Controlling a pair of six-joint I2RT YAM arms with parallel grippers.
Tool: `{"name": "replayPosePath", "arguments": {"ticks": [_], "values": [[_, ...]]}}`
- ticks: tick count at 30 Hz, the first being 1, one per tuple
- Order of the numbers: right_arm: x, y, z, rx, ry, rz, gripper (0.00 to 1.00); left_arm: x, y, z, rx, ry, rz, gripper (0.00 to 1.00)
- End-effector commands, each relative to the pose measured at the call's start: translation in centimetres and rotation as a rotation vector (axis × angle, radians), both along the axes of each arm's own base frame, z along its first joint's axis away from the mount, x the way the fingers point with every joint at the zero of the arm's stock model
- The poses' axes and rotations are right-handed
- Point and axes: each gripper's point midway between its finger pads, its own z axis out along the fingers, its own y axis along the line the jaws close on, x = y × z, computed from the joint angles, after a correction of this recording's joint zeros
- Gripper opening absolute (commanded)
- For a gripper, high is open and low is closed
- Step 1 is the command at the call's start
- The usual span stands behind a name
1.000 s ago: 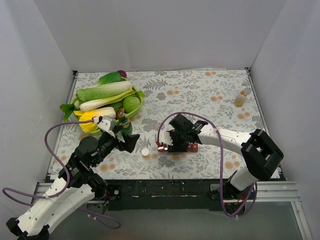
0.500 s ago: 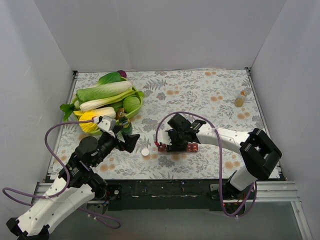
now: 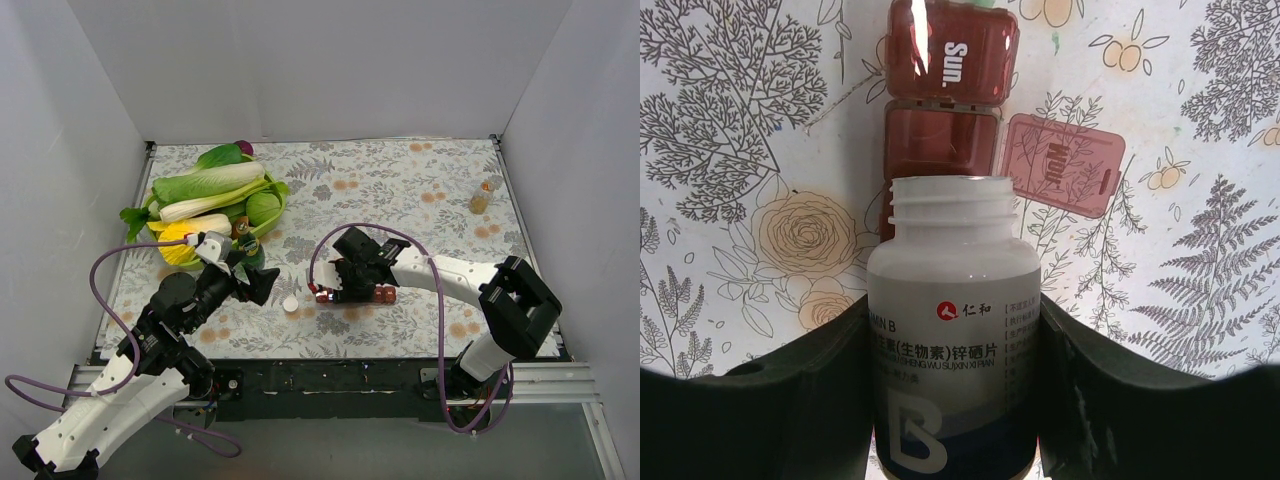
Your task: Sort the pills into containers
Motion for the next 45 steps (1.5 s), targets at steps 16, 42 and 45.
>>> {"name": "replayPosePath", "arguments": {"ticks": [16,42,45], "values": [[0.79,0.81,1.31,-0.024,-0.037,0.009,0.03,0.11,0.24,0.09,0.005,0.0,0.012,0.98],[0.95,0.8,1.16,-0.096,-0.052,0.016,0.03,0.03,0.3,0.2,-0.001,-0.004,0.012,0.98],[0.95,0.75,1.14,-0.101,-0.054,0.016,0.03,0.05,0.29,0.16,0.0,-0.003,0.012,0.98]]}}
